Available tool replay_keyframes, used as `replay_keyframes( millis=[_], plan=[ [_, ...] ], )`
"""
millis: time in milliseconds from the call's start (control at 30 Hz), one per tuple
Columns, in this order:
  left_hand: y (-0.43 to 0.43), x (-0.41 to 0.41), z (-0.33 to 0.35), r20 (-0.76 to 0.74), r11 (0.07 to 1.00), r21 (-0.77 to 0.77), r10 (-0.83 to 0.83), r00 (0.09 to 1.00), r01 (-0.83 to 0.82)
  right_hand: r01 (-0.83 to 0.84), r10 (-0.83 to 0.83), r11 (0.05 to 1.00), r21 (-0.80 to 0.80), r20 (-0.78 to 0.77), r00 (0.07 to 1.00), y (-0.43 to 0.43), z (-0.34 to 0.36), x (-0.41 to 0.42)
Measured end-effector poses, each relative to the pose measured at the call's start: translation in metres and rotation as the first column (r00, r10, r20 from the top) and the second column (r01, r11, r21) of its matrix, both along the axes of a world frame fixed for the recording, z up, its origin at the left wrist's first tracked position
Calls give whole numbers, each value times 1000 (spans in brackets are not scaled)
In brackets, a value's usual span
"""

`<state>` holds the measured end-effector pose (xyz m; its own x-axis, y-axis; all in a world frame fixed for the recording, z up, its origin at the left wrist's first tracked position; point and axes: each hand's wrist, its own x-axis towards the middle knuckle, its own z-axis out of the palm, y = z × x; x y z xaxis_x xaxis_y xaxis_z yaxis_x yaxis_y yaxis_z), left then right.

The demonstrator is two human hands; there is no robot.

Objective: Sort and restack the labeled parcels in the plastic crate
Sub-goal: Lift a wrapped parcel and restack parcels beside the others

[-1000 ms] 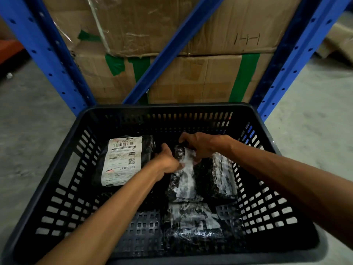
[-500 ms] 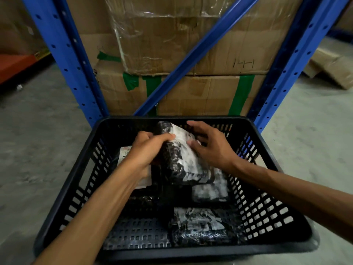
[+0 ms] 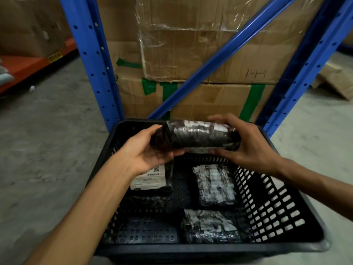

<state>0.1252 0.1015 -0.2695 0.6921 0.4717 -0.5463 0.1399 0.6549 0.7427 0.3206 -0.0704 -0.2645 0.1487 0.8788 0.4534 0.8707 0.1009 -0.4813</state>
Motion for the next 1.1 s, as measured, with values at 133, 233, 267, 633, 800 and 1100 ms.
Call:
replay_keyframes(
  millis=[133, 233, 267, 633, 800, 1100],
  plan=[
    [-6, -3, -10, -450, 846, 268, -313, 836, 461, 19, -54, 998, -68, -564, 824, -4, -1, 8],
    [-14, 0, -9, -617, 795, 325, -232, 752, 512, 60, -109, 994, -92, -785, 609, -4, -14, 7],
    [-15, 2, -9, -639, 782, 366, -183, 747, 504, 56, -114, 994, -99, -849, 516, -3, -18, 7],
    [-52, 26, -49, -197, 850, 499, 303, 932, -171, 30, -206, 978, -205, -958, 200, -3, -34, 4],
    [-69, 34, -63, -249, 849, 525, 221, 943, -61, 105, -313, 948, -301, -941, 130, -11, -58, 9],
    [-83, 59, -95, -515, 842, 474, 29, 856, 257, 242, -521, 835, -495, -852, 53, 1, -108, 13]
  ],
)
